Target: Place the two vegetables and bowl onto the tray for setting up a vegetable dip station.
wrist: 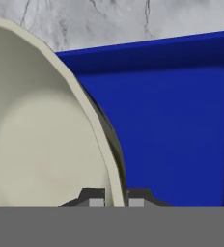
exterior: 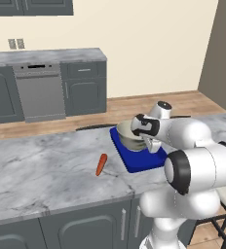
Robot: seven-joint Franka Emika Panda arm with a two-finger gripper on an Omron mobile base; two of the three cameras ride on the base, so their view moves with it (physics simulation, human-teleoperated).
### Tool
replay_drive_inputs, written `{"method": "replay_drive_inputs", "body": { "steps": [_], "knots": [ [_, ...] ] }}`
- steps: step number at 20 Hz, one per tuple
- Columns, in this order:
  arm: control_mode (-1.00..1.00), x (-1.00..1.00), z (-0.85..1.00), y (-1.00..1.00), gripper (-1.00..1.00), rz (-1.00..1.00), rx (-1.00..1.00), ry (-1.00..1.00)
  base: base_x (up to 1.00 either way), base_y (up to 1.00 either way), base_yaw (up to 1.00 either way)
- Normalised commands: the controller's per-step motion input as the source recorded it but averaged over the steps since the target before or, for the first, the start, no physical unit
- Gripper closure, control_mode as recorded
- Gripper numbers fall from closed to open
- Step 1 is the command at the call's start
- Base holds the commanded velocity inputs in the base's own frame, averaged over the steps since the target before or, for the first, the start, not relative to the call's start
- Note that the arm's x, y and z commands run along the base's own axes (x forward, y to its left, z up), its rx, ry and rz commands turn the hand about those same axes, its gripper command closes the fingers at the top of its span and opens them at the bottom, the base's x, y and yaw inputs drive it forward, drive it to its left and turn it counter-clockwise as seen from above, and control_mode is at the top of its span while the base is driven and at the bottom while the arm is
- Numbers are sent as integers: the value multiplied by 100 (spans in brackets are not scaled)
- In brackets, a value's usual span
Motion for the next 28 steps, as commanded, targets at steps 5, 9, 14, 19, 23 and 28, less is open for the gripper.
{"method": "replay_drive_inputs", "body": {
  "steps": [5, 9, 14, 19, 23, 28],
  "knots": [
    [-100, 5, 0, 1, 100, 0, 0, 0, 0, 0, 0],
    [-100, 11, 0, 2, 100, 0, 0, -1, 0, 0, 0],
    [-100, 14, 0, 5, 100, 0, 0, -4, 0, 0, 0],
    [-100, 17, 0, 3, 100, 0, 0, 0, 0, 0, 0],
    [-100, 13, -1, 1, 100, 0, 0, 0, 0, 0, 0],
    [-100, 8, -3, 0, 100, 0, 0, 0, 0, 0, 0]
  ]
}}
